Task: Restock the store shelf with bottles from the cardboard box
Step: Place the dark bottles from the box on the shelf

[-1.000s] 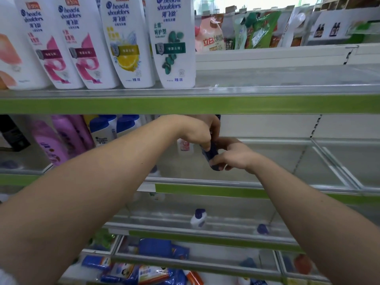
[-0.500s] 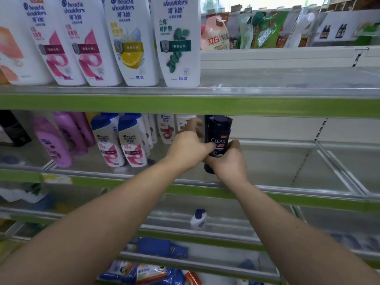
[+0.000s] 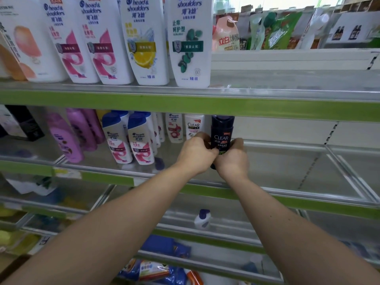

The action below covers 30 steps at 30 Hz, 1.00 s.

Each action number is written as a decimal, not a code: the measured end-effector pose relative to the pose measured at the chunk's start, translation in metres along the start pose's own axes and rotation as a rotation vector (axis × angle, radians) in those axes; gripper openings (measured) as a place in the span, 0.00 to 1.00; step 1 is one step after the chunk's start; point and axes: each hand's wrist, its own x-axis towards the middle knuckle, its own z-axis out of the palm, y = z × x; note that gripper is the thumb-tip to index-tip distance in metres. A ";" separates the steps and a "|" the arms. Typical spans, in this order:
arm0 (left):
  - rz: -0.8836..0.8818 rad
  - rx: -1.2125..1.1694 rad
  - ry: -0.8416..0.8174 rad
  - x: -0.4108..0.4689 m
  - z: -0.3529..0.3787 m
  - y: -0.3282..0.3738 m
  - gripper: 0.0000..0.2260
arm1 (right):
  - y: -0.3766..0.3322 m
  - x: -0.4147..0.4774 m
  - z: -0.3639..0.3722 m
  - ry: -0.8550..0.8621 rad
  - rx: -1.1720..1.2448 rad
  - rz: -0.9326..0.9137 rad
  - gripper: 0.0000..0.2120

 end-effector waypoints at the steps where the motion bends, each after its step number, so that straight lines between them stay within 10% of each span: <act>1: -0.006 -0.014 -0.003 -0.002 0.000 0.000 0.18 | 0.000 0.000 0.000 -0.002 -0.003 -0.004 0.24; 13: -0.100 -0.081 0.409 -0.110 -0.087 -0.083 0.16 | 0.005 0.002 -0.003 -0.078 -0.023 -0.030 0.41; 22: -0.694 0.119 0.677 -0.250 -0.188 -0.262 0.14 | 0.115 0.038 0.043 -0.033 0.193 -0.090 0.36; 30: -1.073 0.117 0.471 -0.356 -0.160 -0.382 0.15 | -0.021 -0.220 0.126 -0.661 -0.004 -0.297 0.13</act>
